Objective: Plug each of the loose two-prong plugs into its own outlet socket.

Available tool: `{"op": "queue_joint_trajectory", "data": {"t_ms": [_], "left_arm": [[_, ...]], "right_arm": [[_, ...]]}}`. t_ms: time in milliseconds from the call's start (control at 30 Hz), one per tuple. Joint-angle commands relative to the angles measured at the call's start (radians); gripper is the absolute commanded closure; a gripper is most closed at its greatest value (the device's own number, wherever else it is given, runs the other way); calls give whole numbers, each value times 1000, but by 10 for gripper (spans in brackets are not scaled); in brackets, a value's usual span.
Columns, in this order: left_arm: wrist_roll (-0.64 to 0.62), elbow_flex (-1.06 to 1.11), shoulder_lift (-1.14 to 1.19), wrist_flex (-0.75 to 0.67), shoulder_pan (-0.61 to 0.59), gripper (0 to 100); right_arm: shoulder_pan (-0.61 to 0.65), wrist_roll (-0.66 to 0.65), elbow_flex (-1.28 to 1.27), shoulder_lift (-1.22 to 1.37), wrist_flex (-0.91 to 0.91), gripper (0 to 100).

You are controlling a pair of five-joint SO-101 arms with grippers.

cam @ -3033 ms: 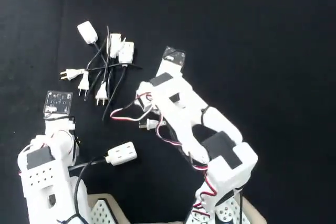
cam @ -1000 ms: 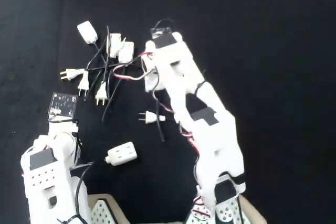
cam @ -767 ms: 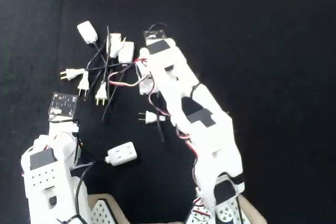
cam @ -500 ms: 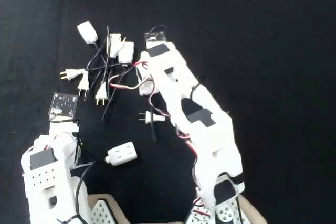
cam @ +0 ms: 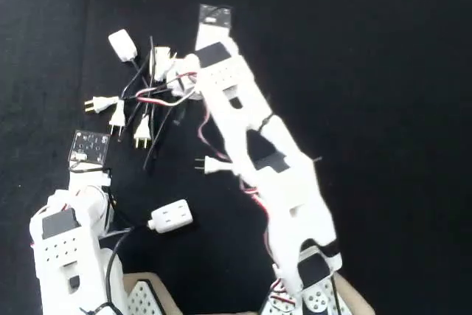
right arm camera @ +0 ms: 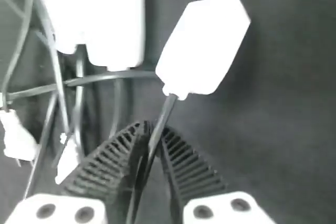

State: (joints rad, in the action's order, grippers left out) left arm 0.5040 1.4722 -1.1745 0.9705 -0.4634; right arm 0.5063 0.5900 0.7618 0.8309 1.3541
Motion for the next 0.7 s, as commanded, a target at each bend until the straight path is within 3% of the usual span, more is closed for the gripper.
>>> {"op": "queue_joint_trajectory", "data": {"t_ms": [0,167,233,300,433,667], "left_arm": [[9,-2,-9,-20,12,855],[9,-2,-9,-21,12,855],[9,-2,-9,-18,12,855],[9,-2,-9,-17,12,855],[9,-2,-9,-20,12,855],[9,-2,-9,-21,12,855]], "right_arm": [[31,48,122,58,25,907],[35,147,271,110,187,536],[26,158,351,110,290,459],[-9,155,444,110,400,460],[-109,123,464,94,413,549],[-114,29,22,-93,413,717]]}}
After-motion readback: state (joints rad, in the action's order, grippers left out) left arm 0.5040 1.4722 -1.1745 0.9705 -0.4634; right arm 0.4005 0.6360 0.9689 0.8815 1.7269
